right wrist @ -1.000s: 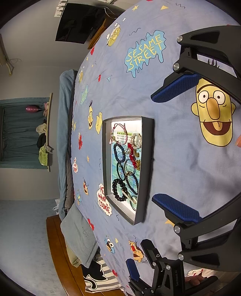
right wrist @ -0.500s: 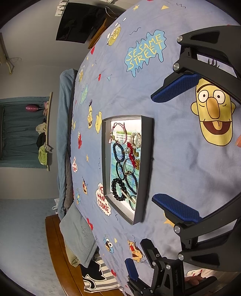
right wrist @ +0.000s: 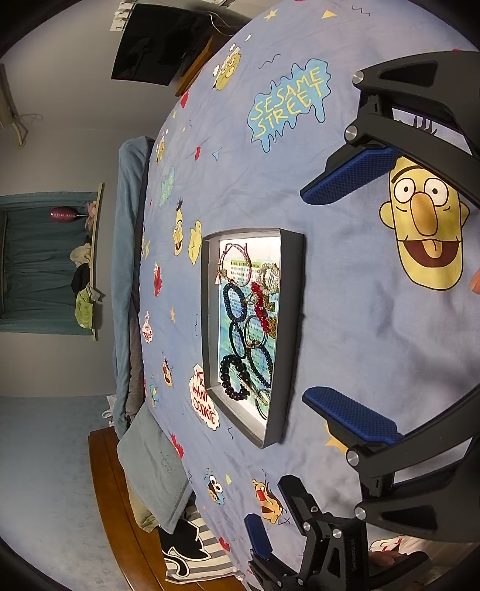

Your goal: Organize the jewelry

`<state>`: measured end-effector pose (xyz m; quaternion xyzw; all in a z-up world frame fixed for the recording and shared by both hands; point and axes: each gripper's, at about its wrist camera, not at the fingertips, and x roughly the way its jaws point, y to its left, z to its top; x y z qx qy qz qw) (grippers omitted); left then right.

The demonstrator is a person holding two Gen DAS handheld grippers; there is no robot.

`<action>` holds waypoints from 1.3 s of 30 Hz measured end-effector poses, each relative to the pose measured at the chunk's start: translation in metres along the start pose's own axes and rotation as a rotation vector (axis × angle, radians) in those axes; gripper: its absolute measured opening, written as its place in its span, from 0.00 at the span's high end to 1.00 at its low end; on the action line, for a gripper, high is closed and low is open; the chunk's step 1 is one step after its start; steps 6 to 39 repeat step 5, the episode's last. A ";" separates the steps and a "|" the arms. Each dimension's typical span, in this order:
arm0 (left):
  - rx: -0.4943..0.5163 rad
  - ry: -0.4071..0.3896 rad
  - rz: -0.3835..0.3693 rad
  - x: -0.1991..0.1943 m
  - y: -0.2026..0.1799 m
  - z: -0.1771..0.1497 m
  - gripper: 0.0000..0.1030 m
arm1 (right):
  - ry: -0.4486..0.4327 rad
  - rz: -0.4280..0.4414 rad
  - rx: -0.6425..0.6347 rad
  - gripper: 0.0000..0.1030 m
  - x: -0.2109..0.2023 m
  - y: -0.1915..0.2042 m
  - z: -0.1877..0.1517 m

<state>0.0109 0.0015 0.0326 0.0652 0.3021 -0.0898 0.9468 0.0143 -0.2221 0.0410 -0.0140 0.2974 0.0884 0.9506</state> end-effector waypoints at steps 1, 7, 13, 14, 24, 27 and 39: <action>-0.005 0.006 -0.001 0.001 0.000 0.000 0.05 | 0.002 -0.001 -0.001 0.05 0.001 0.000 0.000; -0.011 0.017 0.000 0.004 0.003 -0.001 0.05 | 0.007 -0.002 -0.005 0.05 0.002 0.000 -0.001; -0.011 0.017 0.000 0.004 0.003 -0.001 0.05 | 0.007 -0.002 -0.005 0.05 0.002 0.000 -0.001; -0.011 0.017 0.000 0.004 0.003 -0.001 0.05 | 0.007 -0.002 -0.005 0.05 0.002 0.000 -0.001; -0.011 0.017 0.000 0.004 0.003 -0.001 0.05 | 0.007 -0.002 -0.005 0.05 0.002 0.000 -0.001; -0.011 0.017 0.000 0.004 0.003 -0.001 0.05 | 0.007 -0.002 -0.005 0.05 0.002 0.000 -0.001; -0.011 0.017 0.000 0.004 0.003 -0.001 0.05 | 0.007 -0.002 -0.005 0.05 0.002 0.000 -0.001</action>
